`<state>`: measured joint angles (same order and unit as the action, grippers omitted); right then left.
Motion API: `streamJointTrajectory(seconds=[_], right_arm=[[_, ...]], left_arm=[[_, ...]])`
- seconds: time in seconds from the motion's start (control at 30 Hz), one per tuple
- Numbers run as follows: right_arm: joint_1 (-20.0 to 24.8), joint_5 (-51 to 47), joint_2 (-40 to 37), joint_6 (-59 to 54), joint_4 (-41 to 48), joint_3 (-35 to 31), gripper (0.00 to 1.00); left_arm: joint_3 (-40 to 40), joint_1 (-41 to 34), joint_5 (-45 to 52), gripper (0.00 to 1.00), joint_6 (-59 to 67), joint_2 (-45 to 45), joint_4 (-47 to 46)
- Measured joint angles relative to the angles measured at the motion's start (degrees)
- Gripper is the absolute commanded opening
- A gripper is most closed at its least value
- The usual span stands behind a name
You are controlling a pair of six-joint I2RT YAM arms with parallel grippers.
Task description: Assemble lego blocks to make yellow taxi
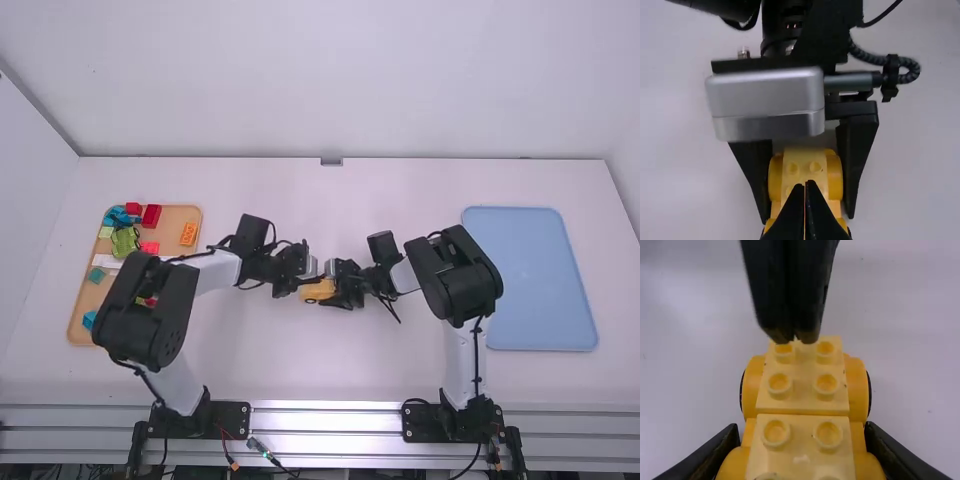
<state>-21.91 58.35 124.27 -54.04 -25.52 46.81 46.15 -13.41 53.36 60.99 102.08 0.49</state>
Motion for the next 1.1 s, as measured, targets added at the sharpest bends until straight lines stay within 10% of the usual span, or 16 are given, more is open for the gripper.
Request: streamJointTrajectory(seconds=[1.1], right_arm=[[0.15, 0.2, 0.0, -0.13, 0.0, 0.0, 0.47]], left_arm=[[3.8, 0.44, 1.36, 0.02, -1.62, 6.73, -5.53]])
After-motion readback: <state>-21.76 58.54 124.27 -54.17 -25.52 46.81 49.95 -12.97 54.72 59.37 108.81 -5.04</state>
